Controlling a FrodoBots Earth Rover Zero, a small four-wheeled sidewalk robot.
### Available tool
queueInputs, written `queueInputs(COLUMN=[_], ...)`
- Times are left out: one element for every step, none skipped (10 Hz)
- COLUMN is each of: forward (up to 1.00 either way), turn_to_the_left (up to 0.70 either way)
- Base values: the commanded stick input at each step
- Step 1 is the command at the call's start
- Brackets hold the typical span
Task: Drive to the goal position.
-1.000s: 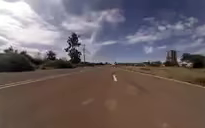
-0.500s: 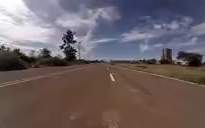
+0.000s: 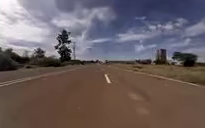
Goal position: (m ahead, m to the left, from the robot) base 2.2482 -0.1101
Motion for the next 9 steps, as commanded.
queueInputs(forward=[1.0,1.0,1.0,1.0,1.0,1.0,1.0,1.0,1.0], turn_to_the_left=[-0.34,-0.22,-0.1,0.0,0.0,0.0,0.0,0.0,0.0])
